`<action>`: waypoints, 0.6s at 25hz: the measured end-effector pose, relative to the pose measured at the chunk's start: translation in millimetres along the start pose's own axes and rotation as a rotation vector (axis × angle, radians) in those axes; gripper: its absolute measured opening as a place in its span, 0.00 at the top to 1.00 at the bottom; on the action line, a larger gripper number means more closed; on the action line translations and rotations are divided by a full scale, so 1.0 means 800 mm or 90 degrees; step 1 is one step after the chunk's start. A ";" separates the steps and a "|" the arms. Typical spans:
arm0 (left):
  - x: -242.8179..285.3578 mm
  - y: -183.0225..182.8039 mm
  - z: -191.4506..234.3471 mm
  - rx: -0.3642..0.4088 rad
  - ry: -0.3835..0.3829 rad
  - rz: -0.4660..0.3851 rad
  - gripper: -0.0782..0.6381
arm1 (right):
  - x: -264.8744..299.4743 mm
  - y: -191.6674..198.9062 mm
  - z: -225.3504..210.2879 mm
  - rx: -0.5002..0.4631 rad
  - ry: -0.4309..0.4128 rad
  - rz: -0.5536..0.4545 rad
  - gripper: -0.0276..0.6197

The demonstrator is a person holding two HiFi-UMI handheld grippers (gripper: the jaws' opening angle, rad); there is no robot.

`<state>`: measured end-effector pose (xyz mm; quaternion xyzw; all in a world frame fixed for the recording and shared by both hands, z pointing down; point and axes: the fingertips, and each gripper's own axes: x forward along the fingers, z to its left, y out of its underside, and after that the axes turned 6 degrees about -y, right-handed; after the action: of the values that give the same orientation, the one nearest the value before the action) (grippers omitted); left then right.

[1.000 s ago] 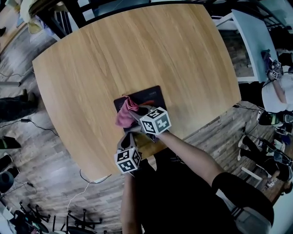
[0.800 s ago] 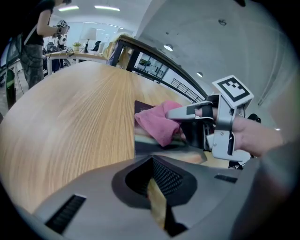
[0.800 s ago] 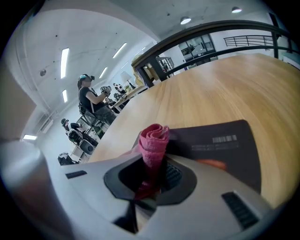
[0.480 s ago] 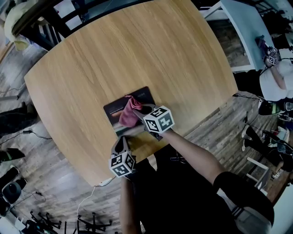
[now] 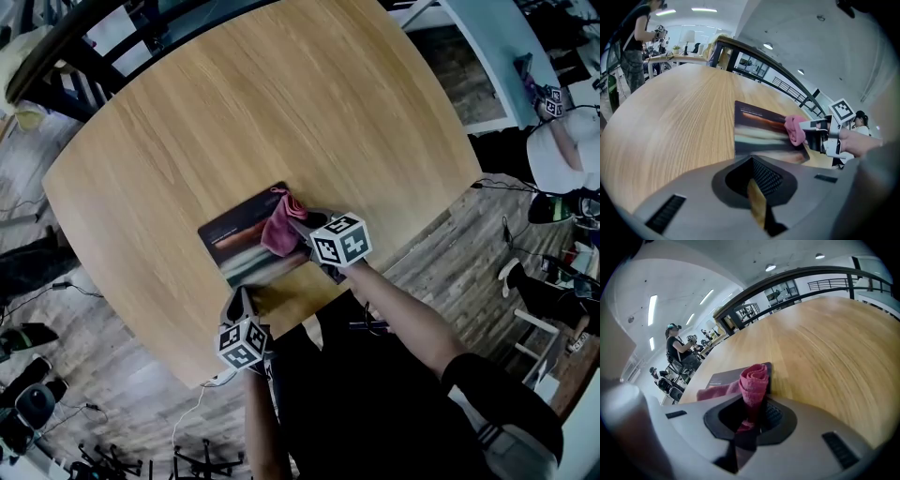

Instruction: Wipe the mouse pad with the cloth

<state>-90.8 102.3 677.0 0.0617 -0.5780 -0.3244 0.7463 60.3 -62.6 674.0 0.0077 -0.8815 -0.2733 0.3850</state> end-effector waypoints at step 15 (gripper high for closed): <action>0.006 0.001 -0.003 0.008 0.022 0.029 0.86 | -0.071 0.001 -0.063 0.014 0.067 -0.058 0.86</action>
<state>-88.0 99.9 680.6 0.0588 -0.5684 -0.3029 0.7627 134.7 -73.3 663.8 0.0670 -0.8617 -0.2799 0.4179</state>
